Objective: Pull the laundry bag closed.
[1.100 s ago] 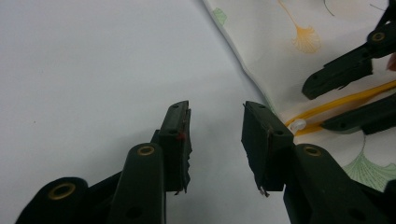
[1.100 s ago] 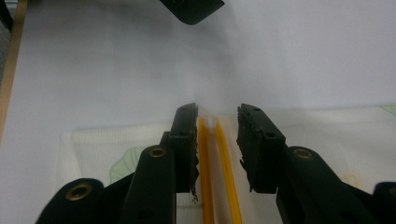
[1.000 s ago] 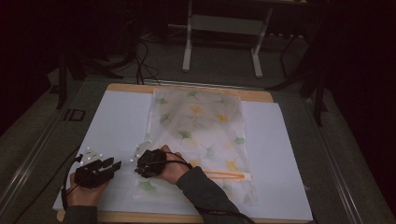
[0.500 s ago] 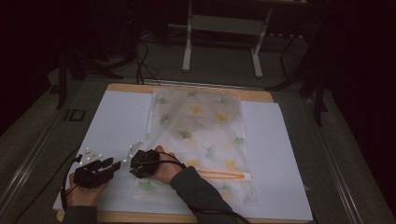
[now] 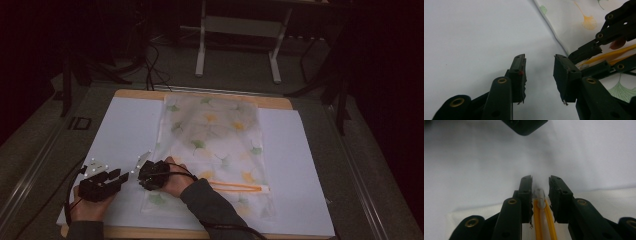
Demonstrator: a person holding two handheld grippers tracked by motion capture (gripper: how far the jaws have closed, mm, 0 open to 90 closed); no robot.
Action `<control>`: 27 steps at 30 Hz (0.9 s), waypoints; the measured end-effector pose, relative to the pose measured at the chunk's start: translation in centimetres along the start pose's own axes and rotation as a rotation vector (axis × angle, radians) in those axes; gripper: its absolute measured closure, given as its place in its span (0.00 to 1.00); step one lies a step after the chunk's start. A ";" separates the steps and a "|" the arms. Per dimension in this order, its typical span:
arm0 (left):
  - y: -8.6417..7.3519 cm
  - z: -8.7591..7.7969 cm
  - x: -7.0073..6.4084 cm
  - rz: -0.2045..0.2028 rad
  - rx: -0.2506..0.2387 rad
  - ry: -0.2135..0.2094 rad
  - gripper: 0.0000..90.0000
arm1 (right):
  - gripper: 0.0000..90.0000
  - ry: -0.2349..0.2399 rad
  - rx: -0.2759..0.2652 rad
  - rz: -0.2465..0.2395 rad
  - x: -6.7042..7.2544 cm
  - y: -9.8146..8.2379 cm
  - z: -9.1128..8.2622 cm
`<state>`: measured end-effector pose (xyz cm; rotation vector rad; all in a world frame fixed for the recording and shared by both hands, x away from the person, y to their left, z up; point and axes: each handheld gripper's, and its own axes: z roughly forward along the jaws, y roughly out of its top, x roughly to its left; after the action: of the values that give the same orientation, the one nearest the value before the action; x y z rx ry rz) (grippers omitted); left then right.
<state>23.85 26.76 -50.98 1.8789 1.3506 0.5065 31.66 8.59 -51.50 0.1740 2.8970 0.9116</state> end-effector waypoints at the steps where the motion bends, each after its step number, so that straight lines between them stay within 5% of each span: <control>1: 0.0 0.0 0.0 0.001 0.001 0.000 0.69 | 0.80 -0.001 0.007 -0.002 0.1 0.1 0.1; 16: 0.0 -0.1 0.1 0.001 -0.001 0.003 0.69 | 0.92 -0.027 0.046 0.000 0.3 0.6 0.8; 27: 0.0 -0.1 0.1 0.004 -0.001 0.005 0.69 | 0.92 -0.029 -0.031 0.007 0.3 0.5 -0.2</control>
<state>23.80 26.88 -50.94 1.8811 1.3495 0.5136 31.41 8.92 -51.01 0.1930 2.8554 0.9462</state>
